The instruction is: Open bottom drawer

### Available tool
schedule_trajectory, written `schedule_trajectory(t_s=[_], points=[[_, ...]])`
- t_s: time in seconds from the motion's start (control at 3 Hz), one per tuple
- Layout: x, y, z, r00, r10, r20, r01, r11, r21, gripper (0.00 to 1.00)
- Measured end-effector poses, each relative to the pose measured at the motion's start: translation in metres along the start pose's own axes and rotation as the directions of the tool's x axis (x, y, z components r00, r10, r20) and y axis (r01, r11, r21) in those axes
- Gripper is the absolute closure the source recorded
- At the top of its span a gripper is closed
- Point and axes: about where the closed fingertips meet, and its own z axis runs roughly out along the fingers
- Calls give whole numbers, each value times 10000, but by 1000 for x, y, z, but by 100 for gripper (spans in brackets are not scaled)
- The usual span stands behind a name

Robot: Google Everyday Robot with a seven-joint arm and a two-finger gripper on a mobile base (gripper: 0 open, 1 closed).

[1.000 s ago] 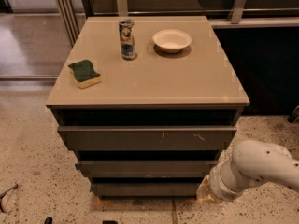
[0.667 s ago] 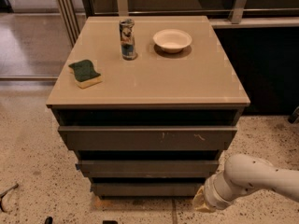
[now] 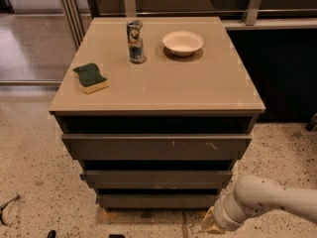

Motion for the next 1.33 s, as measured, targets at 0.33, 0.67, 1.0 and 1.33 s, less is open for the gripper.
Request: schedule_trajectory(t_s=[0.33, 0.67, 1.0, 1.33], points=[[14, -11, 20, 9982, -527, 290, 505, 9960, 731, 100], [29, -44, 63, 9878, -960, 1225, 699, 9769, 2021, 100], [41, -79, 106, 9757, -1067, 1915, 583, 9684, 2427, 100], [47, -92, 124, 9729, -878, 2141, 324, 9678, 2495, 83]])
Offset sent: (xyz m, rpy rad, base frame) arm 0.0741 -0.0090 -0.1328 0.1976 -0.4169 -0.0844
